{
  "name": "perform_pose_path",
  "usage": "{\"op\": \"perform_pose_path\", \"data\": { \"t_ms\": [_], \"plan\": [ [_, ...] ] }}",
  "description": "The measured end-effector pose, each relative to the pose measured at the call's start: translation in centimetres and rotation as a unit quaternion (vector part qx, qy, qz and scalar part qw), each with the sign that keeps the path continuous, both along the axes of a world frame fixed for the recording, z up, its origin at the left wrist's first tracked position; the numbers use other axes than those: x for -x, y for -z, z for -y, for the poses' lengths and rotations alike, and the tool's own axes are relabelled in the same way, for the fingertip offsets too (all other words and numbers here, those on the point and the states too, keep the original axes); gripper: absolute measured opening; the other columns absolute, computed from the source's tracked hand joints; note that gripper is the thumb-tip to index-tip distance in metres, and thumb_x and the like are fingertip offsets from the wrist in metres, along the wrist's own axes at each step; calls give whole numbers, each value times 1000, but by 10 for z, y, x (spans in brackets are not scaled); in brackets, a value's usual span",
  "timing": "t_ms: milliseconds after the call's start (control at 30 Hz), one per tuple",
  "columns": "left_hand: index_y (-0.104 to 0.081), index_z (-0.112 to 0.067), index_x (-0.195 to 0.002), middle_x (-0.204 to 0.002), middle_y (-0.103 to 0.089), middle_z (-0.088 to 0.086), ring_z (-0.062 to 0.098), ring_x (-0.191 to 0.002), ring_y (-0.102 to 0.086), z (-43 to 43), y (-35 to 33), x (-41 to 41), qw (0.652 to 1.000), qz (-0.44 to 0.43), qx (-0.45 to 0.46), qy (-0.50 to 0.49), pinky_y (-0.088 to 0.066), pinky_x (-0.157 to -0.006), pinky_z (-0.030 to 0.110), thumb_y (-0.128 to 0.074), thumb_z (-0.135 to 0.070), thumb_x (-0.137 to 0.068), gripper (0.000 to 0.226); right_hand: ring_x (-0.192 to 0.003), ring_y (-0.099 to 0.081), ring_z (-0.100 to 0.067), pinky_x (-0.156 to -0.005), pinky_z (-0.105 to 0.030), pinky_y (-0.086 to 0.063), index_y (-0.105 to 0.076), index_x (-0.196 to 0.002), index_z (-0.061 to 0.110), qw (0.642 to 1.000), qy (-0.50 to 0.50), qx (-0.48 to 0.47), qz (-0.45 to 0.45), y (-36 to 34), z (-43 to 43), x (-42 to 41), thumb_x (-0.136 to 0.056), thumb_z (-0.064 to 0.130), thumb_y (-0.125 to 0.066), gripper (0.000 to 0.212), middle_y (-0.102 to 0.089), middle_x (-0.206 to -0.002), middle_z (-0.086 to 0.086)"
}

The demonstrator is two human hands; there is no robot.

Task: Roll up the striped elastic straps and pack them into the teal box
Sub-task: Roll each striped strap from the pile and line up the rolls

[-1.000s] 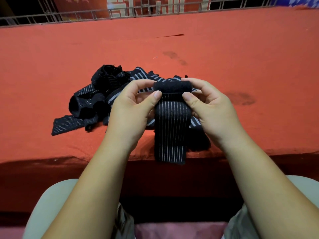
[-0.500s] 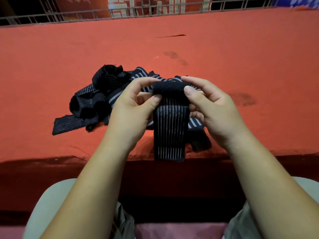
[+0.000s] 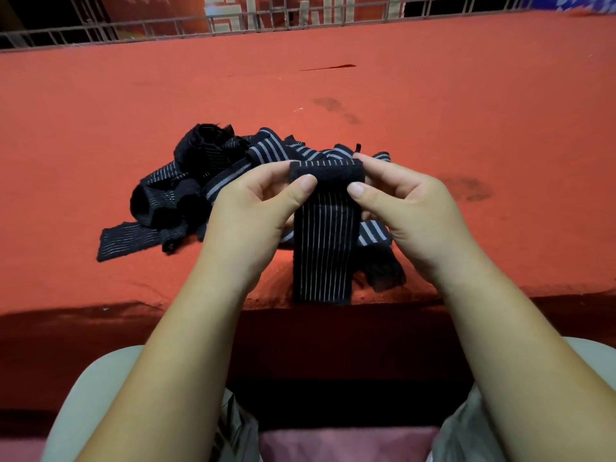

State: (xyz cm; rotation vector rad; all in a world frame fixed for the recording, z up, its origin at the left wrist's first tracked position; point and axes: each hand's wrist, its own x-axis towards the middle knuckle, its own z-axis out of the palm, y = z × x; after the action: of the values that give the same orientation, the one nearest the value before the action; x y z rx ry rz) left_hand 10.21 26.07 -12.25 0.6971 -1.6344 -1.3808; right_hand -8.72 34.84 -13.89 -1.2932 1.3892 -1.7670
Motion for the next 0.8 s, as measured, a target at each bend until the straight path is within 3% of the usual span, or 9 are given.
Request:
{"op": "perform_pose_path", "data": {
  "t_ms": [67,200,333,433,500,600,667,800],
  "plan": [
    [-78,-20,-127,-117,-82,5,24,-109,-78,-2,-1,1,1000,-12,-2,0,-58,-81,35,-73,-19,-104,24,-115,-72,-8,-98,-29,-57,-71,-139,17,1000,-9,-1,-23,-1,0,0,-103,8,-68,37,-79,-126,8],
    [-76,-27,-132,-118,-82,-6,15,-113,-77,-7,0,5,1000,-15,23,11,-60,-92,35,-71,-13,-104,31,-125,-70,-9,-115,-40,-52,-75,-131,24,999,-6,10,-41,-1,0,-3,-107,14,-66,28,-78,-126,12],
    [-72,-29,-136,-102,-82,-7,0,-83,-72,-4,-1,5,999,1,31,-8,-55,-67,18,-74,-14,-102,38,-123,-71,-7,-109,-29,-53,-74,-132,19,998,-3,10,-66,-1,0,-2,-108,10,-62,29,-78,-126,10],
    [-72,-34,-134,-91,-73,-2,3,-71,-67,-3,1,3,999,17,30,-10,-53,-62,21,-76,-16,-101,38,-119,-72,-9,-103,-25,-55,-70,-135,10,999,5,15,-46,2,3,-1,-106,2,-63,31,-79,-124,3],
    [-71,-36,-132,-87,-69,-2,6,-72,-68,-2,2,4,999,20,27,-19,-56,-64,25,-78,-18,-100,37,-118,-72,-10,-100,-24,-55,-67,-136,7,999,13,19,-32,5,6,-1,-104,-2,-64,34,-78,-124,-1],
    [-72,-37,-131,-101,-75,14,15,-81,-71,-1,3,4,999,31,34,-24,-62,-76,36,-77,-30,-101,31,-117,-72,-11,-99,-26,-55,-65,-135,8,1000,11,21,-21,6,7,-1,-102,-5,-65,36,-76,-125,-6],
    [-72,-38,-129,-106,-73,20,15,-76,-67,-1,2,3,998,36,41,-21,-58,-73,37,-75,-31,-102,28,-116,-72,-13,-101,-29,-56,-65,-135,9,1000,-1,17,-14,4,5,0,-101,-6,-66,37,-75,-127,-9],
    [-70,-34,-126,-101,-80,8,21,-81,-73,0,3,3,999,17,27,-12,-56,-72,40,-73,-19,-104,27,-106,-75,-10,-89,-28,-60,-67,-138,20,1000,0,-10,-4,-1,1,1,-102,9,-71,38,-79,-115,1]
  ]
}}
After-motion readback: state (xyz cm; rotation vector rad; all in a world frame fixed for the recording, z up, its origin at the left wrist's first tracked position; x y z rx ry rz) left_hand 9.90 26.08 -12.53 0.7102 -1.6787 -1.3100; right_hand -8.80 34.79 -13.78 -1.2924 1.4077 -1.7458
